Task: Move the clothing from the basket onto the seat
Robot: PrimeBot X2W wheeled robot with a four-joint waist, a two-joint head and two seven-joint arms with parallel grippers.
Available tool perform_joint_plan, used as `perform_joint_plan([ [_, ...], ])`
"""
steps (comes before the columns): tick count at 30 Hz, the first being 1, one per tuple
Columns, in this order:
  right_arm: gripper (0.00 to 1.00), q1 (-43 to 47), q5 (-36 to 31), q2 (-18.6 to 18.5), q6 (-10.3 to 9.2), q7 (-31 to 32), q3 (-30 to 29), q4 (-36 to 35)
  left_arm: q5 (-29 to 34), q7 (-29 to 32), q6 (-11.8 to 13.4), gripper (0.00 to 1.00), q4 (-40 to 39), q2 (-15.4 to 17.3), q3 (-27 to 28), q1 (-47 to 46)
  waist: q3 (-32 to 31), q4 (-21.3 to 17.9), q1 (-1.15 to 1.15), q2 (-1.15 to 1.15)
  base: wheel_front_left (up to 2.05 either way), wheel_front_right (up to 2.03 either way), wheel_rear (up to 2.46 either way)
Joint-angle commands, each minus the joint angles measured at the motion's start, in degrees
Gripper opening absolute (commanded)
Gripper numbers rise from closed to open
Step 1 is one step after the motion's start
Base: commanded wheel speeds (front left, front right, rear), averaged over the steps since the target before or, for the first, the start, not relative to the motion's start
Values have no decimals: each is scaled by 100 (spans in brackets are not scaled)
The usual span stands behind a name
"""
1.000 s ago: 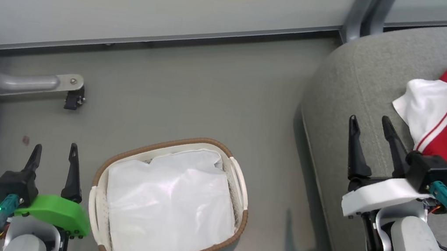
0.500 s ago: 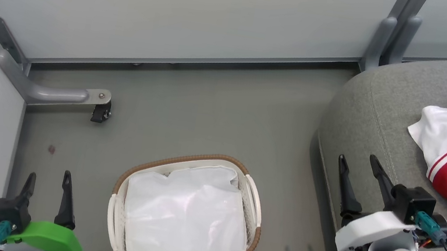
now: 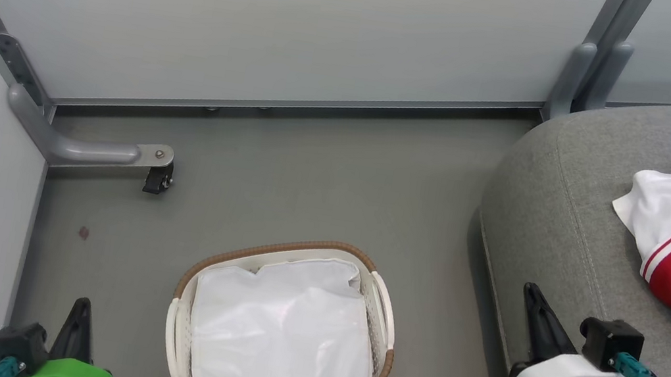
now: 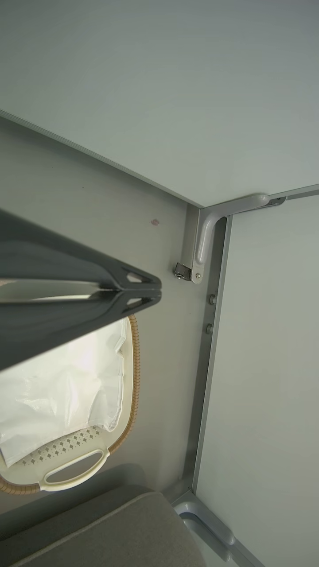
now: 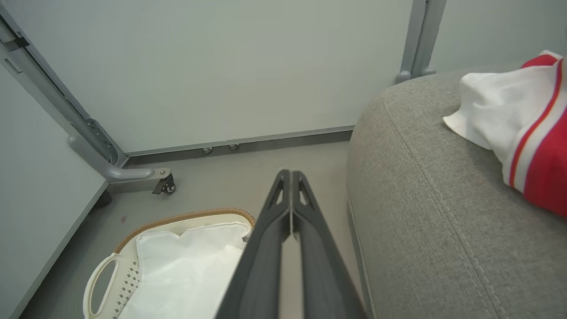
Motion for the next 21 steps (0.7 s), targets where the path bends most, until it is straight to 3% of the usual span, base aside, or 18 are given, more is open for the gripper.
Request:
perform_joint_plan([
  [1,0,-79,280,-15,0,70,-54,-107,-289,78,-7,0,-86,16,51,-68,-6,1,0,0,0,0,0],
  [21,0,84,2362,-32,-2,607,-283,-450,-2374,588,-43,0,-544,34,30,-113,-82,10,0,0,0,0,0],
])
